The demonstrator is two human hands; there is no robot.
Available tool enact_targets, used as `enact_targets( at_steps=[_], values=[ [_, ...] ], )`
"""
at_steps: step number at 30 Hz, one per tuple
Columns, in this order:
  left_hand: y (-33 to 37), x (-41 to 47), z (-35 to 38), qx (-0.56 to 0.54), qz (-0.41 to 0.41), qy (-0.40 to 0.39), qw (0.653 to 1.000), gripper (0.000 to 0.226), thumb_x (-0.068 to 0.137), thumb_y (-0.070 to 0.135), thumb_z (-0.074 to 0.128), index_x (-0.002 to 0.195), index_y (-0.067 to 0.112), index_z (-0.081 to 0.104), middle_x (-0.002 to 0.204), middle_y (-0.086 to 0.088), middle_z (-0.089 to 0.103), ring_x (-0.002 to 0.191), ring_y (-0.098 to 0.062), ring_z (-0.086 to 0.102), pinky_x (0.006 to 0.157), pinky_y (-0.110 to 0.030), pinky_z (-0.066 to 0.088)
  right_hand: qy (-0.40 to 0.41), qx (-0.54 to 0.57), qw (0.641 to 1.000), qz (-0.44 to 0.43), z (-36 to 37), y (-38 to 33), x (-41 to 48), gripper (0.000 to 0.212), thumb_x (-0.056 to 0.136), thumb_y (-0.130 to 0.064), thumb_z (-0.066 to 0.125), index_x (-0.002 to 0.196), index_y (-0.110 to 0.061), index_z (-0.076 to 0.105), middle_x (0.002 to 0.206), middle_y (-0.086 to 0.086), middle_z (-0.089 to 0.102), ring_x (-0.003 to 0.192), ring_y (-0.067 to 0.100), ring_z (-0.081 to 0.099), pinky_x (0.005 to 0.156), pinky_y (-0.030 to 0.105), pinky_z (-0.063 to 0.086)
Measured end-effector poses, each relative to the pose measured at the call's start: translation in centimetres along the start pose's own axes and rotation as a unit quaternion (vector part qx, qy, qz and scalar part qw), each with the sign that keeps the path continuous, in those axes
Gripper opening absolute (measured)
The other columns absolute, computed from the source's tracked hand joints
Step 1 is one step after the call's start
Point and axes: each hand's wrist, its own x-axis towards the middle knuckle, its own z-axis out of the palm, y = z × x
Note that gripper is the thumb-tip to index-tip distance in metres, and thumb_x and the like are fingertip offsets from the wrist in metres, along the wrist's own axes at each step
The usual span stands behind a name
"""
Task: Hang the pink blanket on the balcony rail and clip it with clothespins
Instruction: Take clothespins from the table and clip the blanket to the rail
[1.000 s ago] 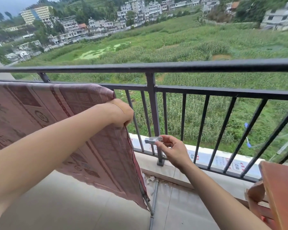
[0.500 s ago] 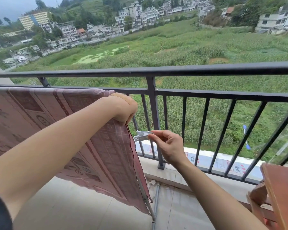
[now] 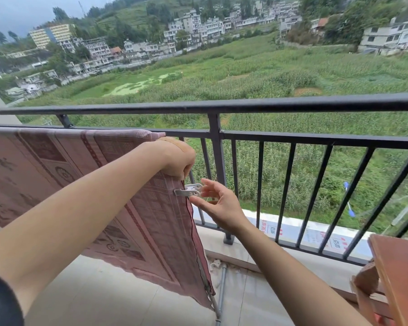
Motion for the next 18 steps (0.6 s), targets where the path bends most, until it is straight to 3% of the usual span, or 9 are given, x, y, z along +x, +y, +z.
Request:
enact_targets(
  at_steps=[3,6,9,13,18],
  values=[
    [0.2,0.0,-0.3,-0.076,0.012,0.087,0.993,0.020,0.094,0.035,0.054,0.092,0.024,0.071,0.089,0.006,0.066,0.084,-0.020,0.061,0.075,-0.035,0.055,0.007,-0.032,0.999,0.021,-1.7,-0.3,-0.7,0.071,0.081,-0.058,0.070,0.141,-0.027,0.048,0.122,-0.010,0.060,0.108,0.004,0.060,0.090,0.024,0.053],
    [0.8,0.4,-0.5,-0.085,0.019,0.158,0.984,0.028,0.099,0.038,0.046,0.101,0.021,0.067,0.099,0.002,0.064,0.089,-0.020,0.059,0.080,-0.037,0.053,0.051,-0.057,0.997,0.013,-3.3,-0.7,-1.0,0.054,0.092,-0.049,0.062,0.139,-0.024,0.051,0.120,-0.007,0.061,0.107,0.003,0.059,0.090,0.023,0.052],
    [1.9,1.2,0.2,-0.101,0.014,0.203,0.974,0.033,0.100,0.044,0.041,0.109,0.023,0.064,0.108,0.001,0.059,0.099,-0.021,0.057,0.086,-0.041,0.048,0.097,-0.145,0.985,-0.001,-5.1,-0.4,-1.6,0.051,0.095,-0.046,0.059,0.139,-0.022,0.051,0.123,-0.007,0.059,0.104,0.000,0.058,0.090,0.028,0.053],
    [5.7,2.7,2.1,-0.138,0.041,0.311,0.940,0.043,0.099,0.048,0.036,0.122,0.020,0.060,0.123,-0.004,0.057,0.108,-0.025,0.055,0.090,-0.044,0.046,0.143,-0.323,0.935,0.008,-8.4,1.0,-4.2,0.051,0.097,-0.050,0.050,0.140,-0.022,0.048,0.129,-0.005,0.055,0.108,0.009,0.057,0.092,0.035,0.051],
    [14.2,5.1,4.9,-0.195,0.117,0.372,0.900,0.054,0.099,0.050,0.034,0.139,0.016,0.046,0.145,-0.012,0.045,0.128,-0.030,0.048,0.102,-0.050,0.043,0.218,-0.437,0.866,0.110,-13.4,4.5,-12.4,0.048,0.099,-0.044,0.048,0.140,-0.020,0.048,0.137,0.000,0.052,0.126,0.018,0.051,0.098,0.036,0.044]
  ],
)
